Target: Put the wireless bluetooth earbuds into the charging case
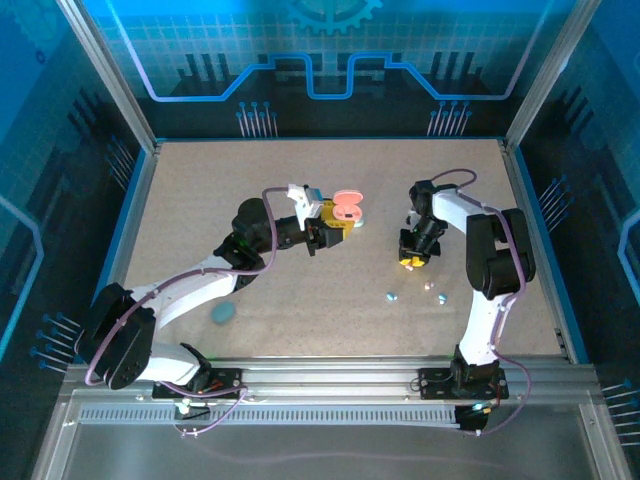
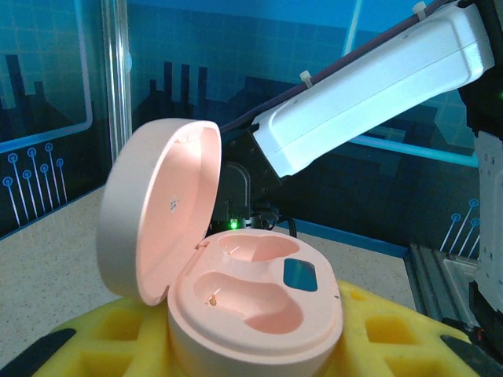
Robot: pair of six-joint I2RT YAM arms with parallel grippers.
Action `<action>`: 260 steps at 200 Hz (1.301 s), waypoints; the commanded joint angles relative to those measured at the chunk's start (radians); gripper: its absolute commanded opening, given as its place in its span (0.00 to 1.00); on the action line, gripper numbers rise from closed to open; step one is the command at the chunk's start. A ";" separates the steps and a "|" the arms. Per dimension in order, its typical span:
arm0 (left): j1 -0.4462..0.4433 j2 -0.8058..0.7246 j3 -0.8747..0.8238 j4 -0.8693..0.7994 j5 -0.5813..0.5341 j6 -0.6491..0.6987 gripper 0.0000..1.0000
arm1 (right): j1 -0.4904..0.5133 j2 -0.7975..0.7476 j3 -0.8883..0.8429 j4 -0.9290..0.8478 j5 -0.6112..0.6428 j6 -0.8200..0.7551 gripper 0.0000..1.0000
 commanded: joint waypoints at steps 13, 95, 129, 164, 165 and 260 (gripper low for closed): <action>0.003 -0.030 -0.006 0.021 -0.006 -0.001 0.35 | 0.018 0.009 0.015 -0.016 0.009 -0.009 0.21; 0.071 -0.053 -0.070 0.087 -0.047 -0.068 0.34 | -0.021 -0.259 -0.020 0.178 -0.717 0.030 0.19; 0.097 -0.049 -0.095 0.104 -0.082 -0.084 0.34 | -0.001 -0.291 0.047 0.193 -1.011 0.050 0.20; 0.103 -0.026 -0.091 0.112 -0.121 -0.091 0.34 | 0.007 -0.316 0.081 0.225 -1.140 0.097 0.20; 0.103 -0.025 -0.091 0.112 -0.120 -0.091 0.34 | 0.007 -0.316 0.083 0.225 -1.140 0.098 0.19; 0.068 0.028 -0.064 0.068 -0.085 -0.007 0.34 | 0.042 -0.369 0.152 0.240 -1.135 0.162 0.19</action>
